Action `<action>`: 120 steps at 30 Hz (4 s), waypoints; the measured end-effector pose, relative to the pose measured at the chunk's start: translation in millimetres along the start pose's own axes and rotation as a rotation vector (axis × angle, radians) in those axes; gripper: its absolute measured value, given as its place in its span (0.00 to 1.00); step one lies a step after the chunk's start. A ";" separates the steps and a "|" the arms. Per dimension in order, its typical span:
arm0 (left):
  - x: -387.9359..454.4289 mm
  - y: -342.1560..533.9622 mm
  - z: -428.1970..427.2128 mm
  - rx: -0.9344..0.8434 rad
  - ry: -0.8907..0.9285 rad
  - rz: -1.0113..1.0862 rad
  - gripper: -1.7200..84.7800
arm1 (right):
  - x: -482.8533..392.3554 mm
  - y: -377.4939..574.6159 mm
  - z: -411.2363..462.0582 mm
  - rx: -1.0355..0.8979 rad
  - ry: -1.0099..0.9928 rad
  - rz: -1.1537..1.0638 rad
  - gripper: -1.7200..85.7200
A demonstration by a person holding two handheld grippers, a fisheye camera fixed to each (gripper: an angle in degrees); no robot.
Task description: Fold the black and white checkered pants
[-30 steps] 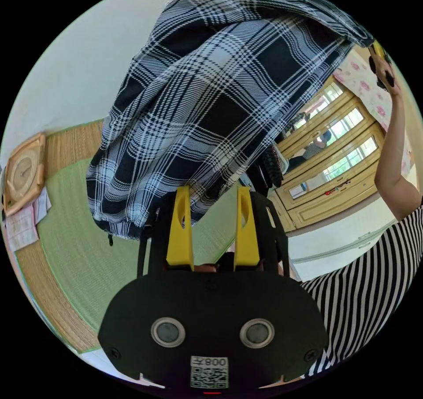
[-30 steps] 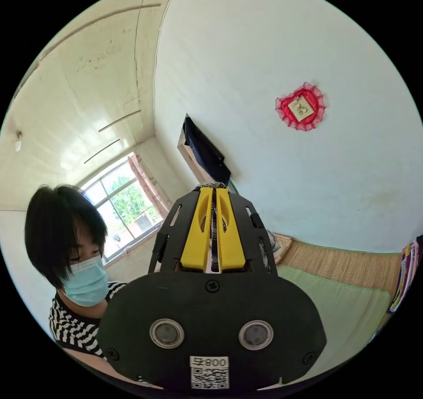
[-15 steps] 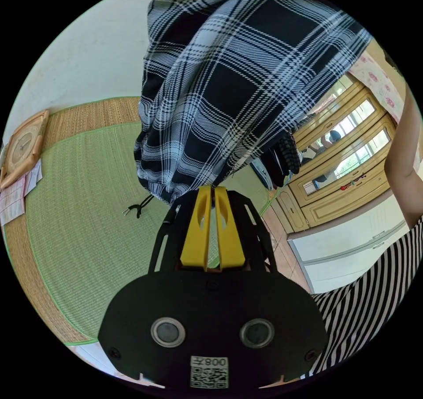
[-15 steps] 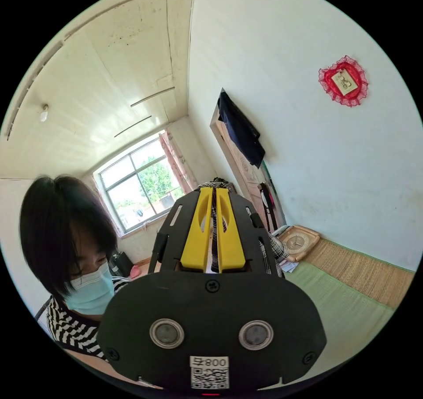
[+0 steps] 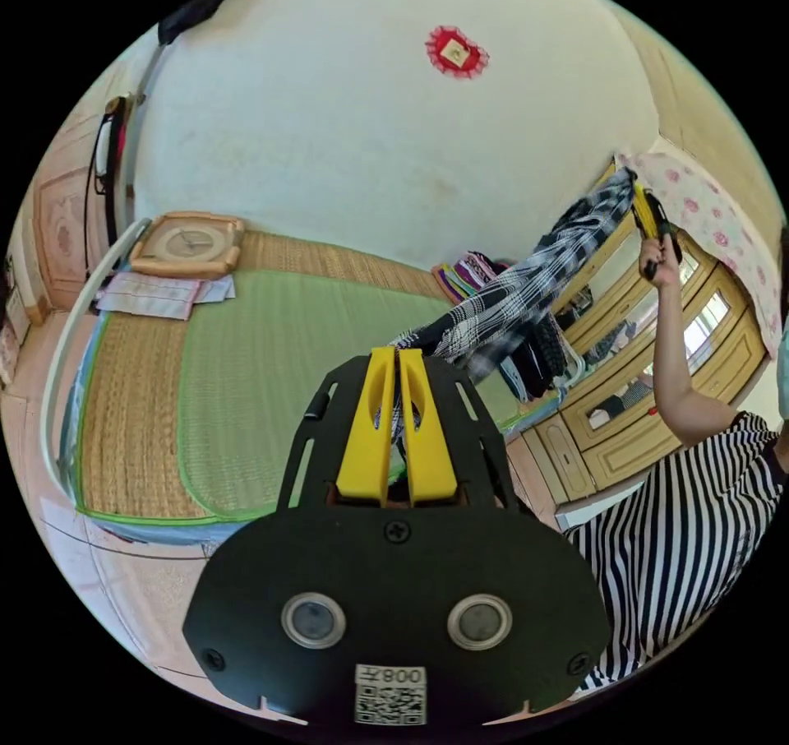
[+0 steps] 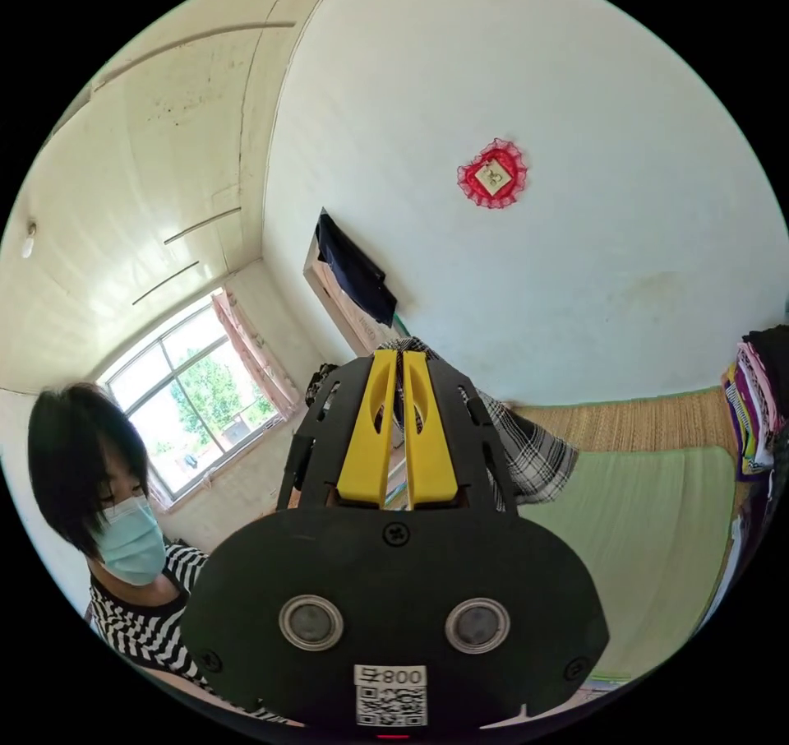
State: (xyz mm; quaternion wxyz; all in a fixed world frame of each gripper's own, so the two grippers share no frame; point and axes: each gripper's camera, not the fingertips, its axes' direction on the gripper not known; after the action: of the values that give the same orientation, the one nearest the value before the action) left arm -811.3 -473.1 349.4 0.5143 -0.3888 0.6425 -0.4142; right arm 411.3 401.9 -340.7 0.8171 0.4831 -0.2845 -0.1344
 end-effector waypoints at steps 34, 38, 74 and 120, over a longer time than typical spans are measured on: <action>-205.6 -104.0 186.6 -0.524 -0.099 -0.180 0.10 | 296.3 162.4 207.5 -0.639 0.600 0.656 0.08; -210.2 -103.4 209.0 -0.576 -0.049 -0.159 0.11 | 301.1 133.3 265.3 -0.718 0.612 0.541 0.10; -285.6 -226.5 205.2 -0.192 0.051 -0.066 0.03 | 148.2 24.5 185.8 -0.082 0.610 0.378 0.04; -396.9 -54.7 139.0 -0.472 -0.205 -0.430 0.03 | 175.4 124.6 51.5 -0.660 1.037 0.610 0.02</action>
State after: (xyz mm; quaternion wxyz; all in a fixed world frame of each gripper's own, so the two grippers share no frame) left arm -603.7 -143.6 517.0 0.3730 -0.6634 0.5688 -0.3118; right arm 514.5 340.4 -154.9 0.9535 0.1088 0.0759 0.2706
